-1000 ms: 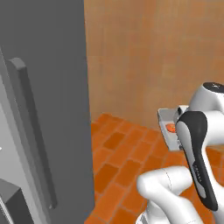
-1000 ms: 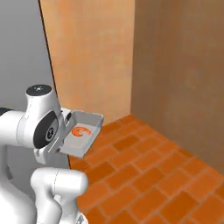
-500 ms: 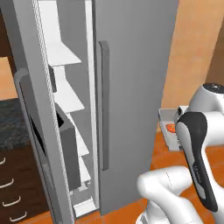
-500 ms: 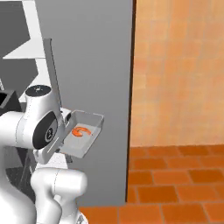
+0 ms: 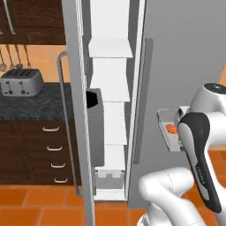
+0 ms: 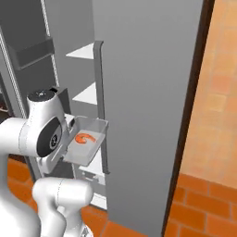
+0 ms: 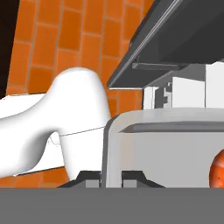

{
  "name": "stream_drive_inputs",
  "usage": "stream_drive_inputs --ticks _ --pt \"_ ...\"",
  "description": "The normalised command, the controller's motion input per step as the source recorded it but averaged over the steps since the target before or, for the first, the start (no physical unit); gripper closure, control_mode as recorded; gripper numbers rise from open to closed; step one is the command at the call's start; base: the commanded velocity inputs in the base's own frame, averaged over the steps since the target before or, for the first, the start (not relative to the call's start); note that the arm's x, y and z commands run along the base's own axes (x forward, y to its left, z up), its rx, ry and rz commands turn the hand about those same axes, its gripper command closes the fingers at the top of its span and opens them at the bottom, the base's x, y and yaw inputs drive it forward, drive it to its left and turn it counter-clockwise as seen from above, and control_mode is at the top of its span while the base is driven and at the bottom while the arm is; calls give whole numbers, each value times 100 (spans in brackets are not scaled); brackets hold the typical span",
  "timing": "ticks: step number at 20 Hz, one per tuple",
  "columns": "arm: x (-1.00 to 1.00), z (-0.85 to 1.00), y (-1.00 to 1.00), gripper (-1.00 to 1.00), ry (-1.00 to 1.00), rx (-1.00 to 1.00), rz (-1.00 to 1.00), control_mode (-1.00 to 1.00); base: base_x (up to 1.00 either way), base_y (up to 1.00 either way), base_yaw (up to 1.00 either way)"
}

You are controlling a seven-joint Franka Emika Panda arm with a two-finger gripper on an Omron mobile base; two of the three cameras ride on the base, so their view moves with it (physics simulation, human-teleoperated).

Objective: Take the meat container that has the shrimp and place it on the second highest rack of the freezer. Then take the vegetable container that has the potato and lemon and place it on the highest rack of the freezer.

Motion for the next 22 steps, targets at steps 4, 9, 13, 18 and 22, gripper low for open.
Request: stream_drive_inputs --ticks 4,9,13,18,22 --pt "0 0 0 100 0 0 0 100 33 8 16" --pt "0 0 0 100 0 0 0 100 52 53 11" --pt "0 0 0 100 0 0 0 100 19 2 16" --pt "0 0 0 100 0 0 0 100 27 -35 28" --pt "0 0 0 100 0 0 0 100 53 -21 21"
